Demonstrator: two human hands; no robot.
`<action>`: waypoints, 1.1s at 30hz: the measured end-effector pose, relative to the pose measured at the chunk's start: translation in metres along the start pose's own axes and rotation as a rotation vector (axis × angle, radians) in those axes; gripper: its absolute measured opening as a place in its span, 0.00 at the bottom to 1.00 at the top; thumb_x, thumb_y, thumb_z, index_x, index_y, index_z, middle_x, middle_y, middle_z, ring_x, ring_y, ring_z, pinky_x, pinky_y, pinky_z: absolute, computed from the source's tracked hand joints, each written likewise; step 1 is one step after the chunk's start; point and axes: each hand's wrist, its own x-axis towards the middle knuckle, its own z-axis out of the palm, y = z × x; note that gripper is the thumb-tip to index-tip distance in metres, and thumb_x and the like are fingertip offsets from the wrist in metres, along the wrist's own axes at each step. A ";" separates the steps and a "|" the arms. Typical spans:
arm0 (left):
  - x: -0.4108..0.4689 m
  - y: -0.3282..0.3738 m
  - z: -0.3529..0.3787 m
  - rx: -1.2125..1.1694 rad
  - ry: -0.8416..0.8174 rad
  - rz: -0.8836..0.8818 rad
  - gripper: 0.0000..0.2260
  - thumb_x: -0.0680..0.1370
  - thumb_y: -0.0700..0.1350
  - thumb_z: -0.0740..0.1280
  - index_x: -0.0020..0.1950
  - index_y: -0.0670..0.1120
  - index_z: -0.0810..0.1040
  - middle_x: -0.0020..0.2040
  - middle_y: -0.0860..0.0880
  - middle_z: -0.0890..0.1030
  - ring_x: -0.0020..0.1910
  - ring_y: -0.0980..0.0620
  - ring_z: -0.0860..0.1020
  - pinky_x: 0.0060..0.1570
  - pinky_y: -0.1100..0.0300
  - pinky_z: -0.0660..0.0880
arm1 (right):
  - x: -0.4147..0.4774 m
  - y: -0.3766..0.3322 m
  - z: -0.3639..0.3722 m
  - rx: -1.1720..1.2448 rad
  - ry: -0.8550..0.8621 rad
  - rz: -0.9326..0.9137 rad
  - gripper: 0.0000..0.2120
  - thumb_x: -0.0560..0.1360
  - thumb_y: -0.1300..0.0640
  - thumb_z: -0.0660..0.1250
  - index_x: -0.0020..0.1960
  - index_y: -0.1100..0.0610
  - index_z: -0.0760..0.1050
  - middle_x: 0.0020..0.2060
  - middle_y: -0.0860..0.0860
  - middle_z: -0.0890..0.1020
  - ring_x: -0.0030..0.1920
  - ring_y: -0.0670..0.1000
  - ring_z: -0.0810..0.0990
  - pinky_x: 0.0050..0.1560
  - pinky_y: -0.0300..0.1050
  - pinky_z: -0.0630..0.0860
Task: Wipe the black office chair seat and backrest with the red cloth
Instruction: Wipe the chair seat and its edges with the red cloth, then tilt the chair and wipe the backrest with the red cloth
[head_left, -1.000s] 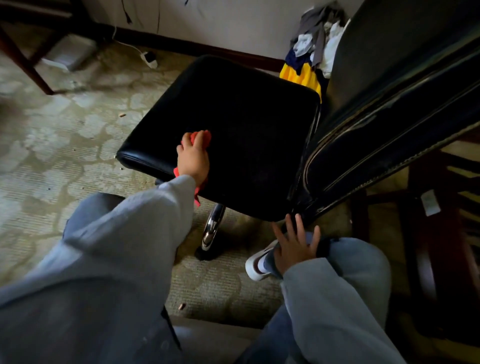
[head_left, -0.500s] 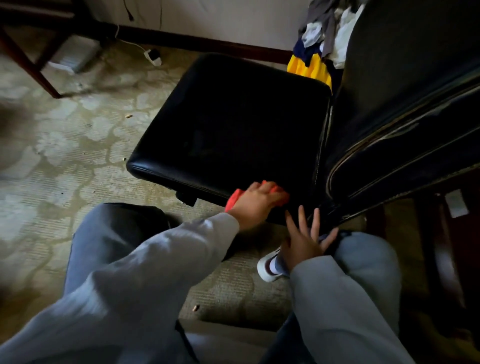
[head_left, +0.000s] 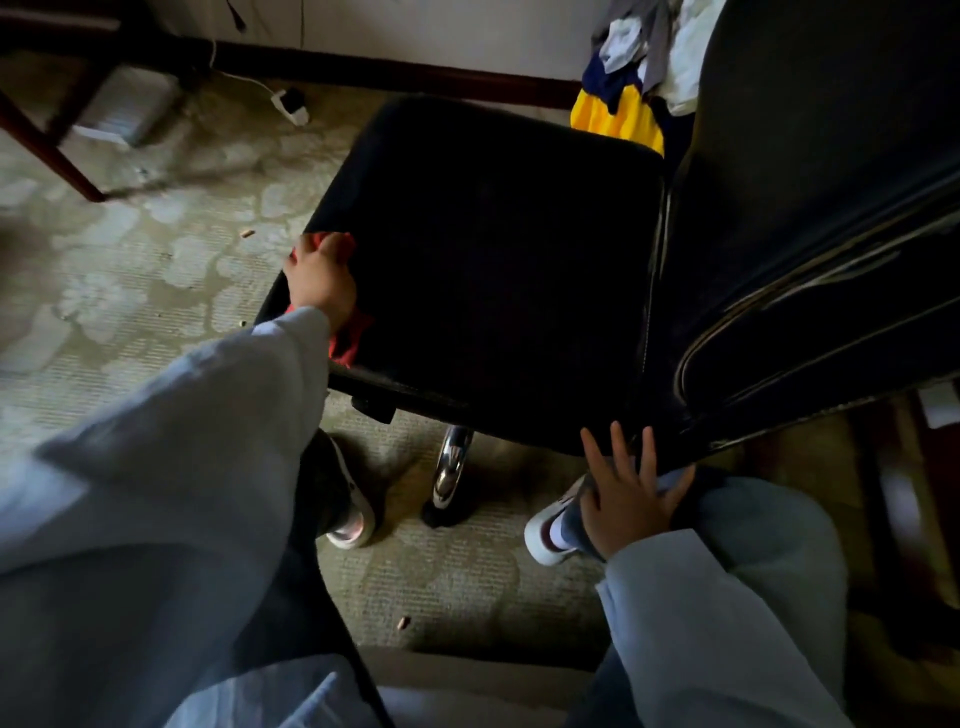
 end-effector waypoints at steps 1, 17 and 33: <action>0.001 0.005 0.005 0.024 0.002 -0.016 0.18 0.78 0.40 0.54 0.65 0.51 0.72 0.66 0.39 0.67 0.59 0.33 0.67 0.62 0.46 0.64 | 0.000 0.000 -0.001 -0.004 0.028 -0.009 0.29 0.65 0.50 0.53 0.67 0.46 0.65 0.65 0.56 0.75 0.69 0.58 0.61 0.68 0.63 0.39; -0.168 0.155 0.069 0.068 -0.253 0.559 0.19 0.79 0.43 0.55 0.70 0.54 0.66 0.70 0.47 0.65 0.59 0.38 0.69 0.53 0.51 0.69 | -0.001 -0.005 -0.012 0.174 0.087 0.065 0.22 0.64 0.51 0.53 0.56 0.44 0.72 0.56 0.51 0.82 0.65 0.56 0.64 0.69 0.53 0.37; -0.220 0.197 0.014 -0.920 -0.126 0.585 0.15 0.80 0.39 0.59 0.67 0.42 0.72 0.61 0.47 0.70 0.60 0.65 0.68 0.64 0.69 0.66 | -0.012 0.042 -0.093 0.405 0.476 0.109 0.25 0.65 0.57 0.55 0.62 0.50 0.69 0.62 0.56 0.76 0.66 0.54 0.64 0.67 0.55 0.53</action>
